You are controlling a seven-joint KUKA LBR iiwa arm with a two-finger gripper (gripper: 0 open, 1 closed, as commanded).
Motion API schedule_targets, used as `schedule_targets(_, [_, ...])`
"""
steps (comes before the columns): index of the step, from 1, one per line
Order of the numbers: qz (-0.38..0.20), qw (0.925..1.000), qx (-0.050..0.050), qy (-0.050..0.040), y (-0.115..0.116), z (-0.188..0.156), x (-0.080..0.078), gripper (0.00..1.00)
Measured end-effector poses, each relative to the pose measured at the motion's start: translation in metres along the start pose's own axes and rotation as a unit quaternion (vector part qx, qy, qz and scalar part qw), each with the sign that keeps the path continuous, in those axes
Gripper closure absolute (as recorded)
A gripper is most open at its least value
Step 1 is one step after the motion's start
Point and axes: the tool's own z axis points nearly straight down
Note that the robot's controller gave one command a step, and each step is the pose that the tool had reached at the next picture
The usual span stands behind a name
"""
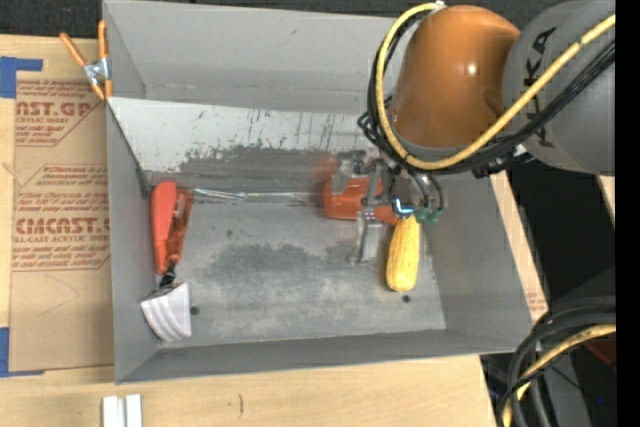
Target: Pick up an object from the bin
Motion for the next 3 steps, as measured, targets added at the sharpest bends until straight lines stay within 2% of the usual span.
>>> schedule_targets(1, [0.000,1.0000,0.000,0.0000,0.000,0.000,0.000,0.00])
schedule_targets(2, [-0.039,0.9992,-0.001,-0.0012,-0.012,0.005,-0.009,0.00])
schedule_targets(3, [-0.064,0.9979,0.000,-0.0010,-0.041,0.014,-0.010,0.00])
